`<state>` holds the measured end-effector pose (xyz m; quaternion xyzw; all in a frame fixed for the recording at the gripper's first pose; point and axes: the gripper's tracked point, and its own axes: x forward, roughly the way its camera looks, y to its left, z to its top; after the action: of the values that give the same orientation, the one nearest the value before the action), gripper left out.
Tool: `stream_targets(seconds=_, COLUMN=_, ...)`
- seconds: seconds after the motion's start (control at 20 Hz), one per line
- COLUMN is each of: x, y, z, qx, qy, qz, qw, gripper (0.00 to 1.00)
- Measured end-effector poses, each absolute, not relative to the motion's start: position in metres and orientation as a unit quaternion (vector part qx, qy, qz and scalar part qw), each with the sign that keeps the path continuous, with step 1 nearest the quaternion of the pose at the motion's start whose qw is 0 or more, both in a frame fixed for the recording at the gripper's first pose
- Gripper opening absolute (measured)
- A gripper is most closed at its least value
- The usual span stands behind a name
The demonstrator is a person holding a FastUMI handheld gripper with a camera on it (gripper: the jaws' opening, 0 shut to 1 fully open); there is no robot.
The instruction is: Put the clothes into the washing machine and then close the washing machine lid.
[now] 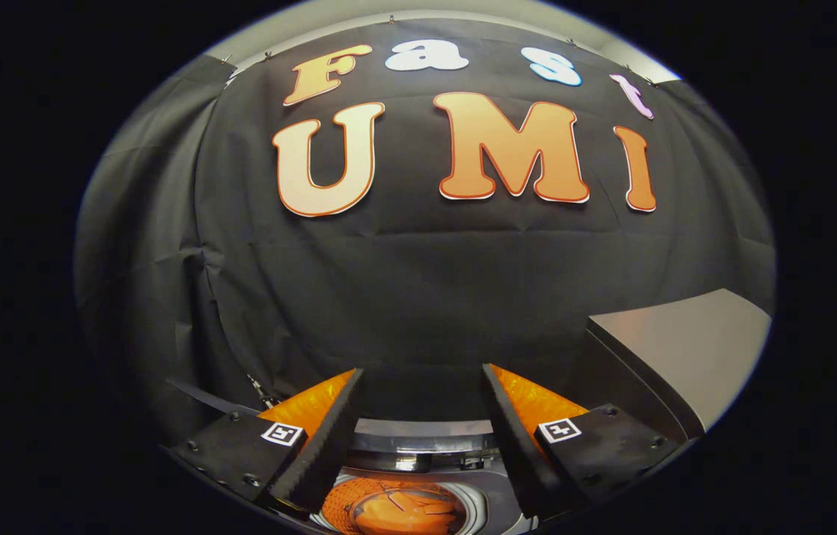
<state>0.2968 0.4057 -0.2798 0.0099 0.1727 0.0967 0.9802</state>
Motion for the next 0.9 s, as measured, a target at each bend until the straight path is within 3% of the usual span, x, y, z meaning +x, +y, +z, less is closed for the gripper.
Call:
stream_targets(seconds=0.55, x=0.208, y=0.391, z=-0.34, qx=0.011, qy=0.246, qz=0.092, qw=0.965, gripper=0.99)
stream_targets(seconds=0.9, x=0.193, y=0.389, z=-0.35, qx=0.028, qy=0.265, qz=0.085, qw=0.96, gripper=0.98)
